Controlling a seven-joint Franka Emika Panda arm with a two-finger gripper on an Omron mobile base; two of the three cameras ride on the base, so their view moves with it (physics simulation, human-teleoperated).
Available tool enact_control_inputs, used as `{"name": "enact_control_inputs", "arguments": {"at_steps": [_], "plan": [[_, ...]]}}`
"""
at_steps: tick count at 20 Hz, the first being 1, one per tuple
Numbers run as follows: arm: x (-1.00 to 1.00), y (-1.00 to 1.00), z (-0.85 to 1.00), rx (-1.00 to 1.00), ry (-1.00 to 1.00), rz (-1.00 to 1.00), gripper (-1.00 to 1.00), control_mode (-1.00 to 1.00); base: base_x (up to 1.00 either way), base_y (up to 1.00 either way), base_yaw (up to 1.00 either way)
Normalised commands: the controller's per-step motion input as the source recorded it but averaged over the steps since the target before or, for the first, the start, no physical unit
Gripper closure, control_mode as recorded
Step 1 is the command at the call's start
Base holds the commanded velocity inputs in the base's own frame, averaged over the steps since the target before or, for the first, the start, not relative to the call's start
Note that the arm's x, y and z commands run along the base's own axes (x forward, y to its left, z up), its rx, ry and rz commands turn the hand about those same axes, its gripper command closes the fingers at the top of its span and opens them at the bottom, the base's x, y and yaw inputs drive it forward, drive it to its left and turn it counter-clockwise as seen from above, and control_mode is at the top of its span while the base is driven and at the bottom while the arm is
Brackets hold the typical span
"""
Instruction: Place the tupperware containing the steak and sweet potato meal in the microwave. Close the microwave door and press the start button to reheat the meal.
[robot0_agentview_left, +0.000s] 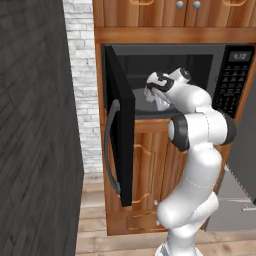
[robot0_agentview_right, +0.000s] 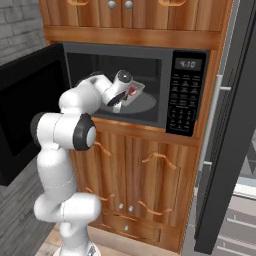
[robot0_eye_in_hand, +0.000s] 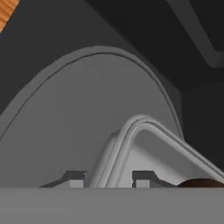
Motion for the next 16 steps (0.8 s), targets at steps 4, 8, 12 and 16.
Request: {"name": "enact_control_inputs", "arguments": {"at_steps": [4,8,12,16], "plan": [[-0.96,0.09,0.00,0.00,-0.24,0.07,-1.00,-1.00,0.00,0.00,0.00],[-1.00,0.23,0.27,-0.04,-0.29,0.04,-1.00,-1.00,0.00,0.00,0.00],[-1.00,0.30,0.62,-0.07,-0.09,0.03,-1.00,-1.00,0.00,0.00,0.00],[-1.00,0.39,0.90,-0.10,0.03,0.00,-1.00,-1.00,0.00,0.00,0.00]]}}
